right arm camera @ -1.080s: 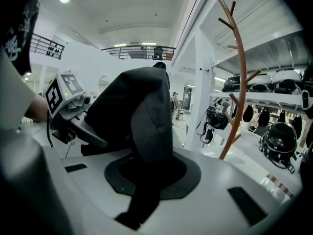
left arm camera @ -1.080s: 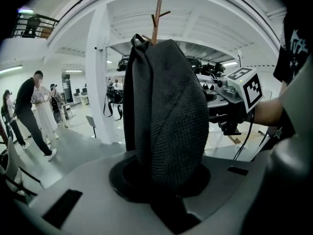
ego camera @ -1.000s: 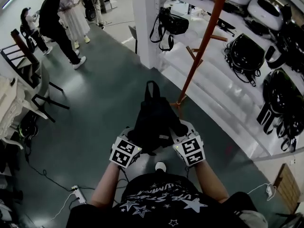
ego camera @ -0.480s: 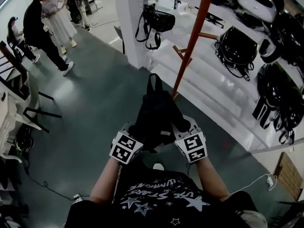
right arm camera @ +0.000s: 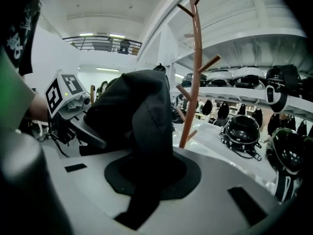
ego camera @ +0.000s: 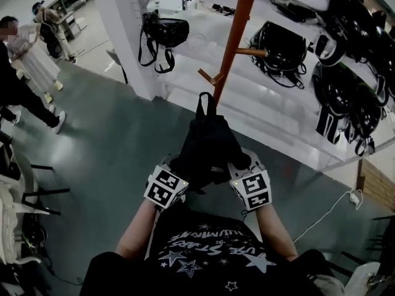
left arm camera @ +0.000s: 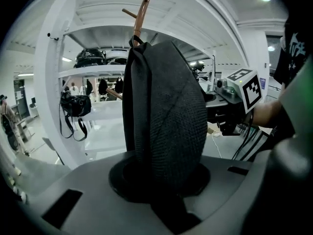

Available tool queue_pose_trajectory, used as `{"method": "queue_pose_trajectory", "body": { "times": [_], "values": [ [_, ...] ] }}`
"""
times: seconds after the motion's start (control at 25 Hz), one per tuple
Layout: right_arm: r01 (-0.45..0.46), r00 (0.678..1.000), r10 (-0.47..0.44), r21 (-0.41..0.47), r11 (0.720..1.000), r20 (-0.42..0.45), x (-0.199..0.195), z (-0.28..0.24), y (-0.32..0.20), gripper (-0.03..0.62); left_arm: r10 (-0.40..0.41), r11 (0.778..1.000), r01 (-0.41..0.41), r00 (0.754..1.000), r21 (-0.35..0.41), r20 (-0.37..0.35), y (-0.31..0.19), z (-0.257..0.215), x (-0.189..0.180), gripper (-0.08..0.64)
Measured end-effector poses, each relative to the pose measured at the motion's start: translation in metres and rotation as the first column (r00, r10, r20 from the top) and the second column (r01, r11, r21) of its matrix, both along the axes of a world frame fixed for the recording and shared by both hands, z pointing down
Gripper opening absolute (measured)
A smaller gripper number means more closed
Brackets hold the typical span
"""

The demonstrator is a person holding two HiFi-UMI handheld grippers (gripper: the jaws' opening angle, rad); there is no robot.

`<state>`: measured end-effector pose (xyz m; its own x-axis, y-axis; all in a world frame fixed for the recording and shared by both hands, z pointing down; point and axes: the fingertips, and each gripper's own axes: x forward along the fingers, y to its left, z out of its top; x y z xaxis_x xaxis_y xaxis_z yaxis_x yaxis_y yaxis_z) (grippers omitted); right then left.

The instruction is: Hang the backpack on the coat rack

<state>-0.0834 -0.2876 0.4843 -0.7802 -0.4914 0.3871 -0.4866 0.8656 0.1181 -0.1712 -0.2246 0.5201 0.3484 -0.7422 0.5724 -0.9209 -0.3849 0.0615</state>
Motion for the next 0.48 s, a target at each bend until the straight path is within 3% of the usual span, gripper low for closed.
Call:
{"method": "queue_pose_trajectory", "body": {
  "times": [0.2,0.48],
  "values": [
    [-0.13,0.992,0.13,-0.011,0.991,0.003,-0.006,-0.006,-0.027,0.061,0.124,0.992,-0.124,0.992,-0.003,0.0,-0.039,-0.007,-0.014,0.089],
    [-0.242,0.97,0.242,-0.015,0.97,-0.025,-0.015,-0.006,-0.046,0.061,0.233,0.972,-0.233,0.972,-0.012,-0.028,-0.069,-0.007,-0.028,0.091]
  ]
}}
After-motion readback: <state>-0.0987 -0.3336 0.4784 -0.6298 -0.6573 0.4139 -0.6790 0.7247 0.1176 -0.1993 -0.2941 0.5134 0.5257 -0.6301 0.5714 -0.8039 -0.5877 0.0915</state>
